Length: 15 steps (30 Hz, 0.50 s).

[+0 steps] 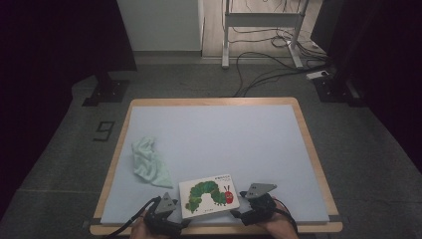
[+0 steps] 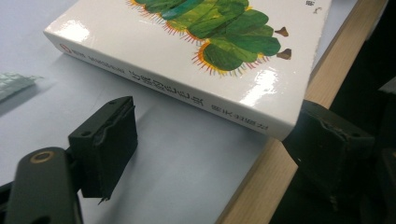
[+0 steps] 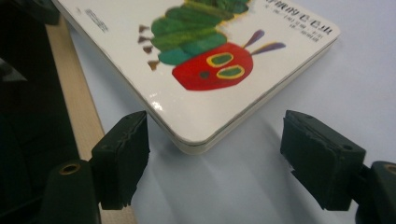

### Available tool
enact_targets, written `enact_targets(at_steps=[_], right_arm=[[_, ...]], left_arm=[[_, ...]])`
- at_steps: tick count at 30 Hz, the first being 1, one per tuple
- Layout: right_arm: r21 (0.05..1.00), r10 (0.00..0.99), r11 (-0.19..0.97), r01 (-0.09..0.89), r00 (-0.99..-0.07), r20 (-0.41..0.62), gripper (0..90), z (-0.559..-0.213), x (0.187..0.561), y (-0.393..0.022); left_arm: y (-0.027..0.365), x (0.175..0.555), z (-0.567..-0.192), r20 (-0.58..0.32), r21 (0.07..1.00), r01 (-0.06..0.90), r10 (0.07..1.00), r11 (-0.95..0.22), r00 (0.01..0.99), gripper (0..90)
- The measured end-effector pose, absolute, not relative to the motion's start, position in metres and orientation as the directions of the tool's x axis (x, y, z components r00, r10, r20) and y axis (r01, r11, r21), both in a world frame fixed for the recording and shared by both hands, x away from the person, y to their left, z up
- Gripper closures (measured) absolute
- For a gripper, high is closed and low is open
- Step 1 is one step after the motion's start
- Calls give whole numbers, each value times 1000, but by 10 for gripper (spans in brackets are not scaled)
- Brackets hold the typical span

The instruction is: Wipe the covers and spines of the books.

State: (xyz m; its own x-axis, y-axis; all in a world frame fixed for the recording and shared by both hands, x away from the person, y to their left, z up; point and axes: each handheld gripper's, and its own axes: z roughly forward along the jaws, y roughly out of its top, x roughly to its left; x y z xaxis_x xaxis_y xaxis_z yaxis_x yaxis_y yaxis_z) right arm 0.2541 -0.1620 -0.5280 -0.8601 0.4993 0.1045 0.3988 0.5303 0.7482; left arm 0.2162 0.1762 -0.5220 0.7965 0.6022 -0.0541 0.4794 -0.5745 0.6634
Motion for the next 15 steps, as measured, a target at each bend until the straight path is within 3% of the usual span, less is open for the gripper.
enact_targets(at_steps=[6,9,15], right_arm=[[745,512,546,384,-857,66,279,-530,253,-158],[761,522,509,403,-847,100,283,-532,255,-158],[766,538,492,414,-836,106,321,-532,256,-156]], left_arm=[[179,216,-521,-62,663,476,591,-578,804,168],[179,218,-521,-59,661,477,593,-580,803,186],[181,224,-519,-87,669,491,597,-558,798,297]])
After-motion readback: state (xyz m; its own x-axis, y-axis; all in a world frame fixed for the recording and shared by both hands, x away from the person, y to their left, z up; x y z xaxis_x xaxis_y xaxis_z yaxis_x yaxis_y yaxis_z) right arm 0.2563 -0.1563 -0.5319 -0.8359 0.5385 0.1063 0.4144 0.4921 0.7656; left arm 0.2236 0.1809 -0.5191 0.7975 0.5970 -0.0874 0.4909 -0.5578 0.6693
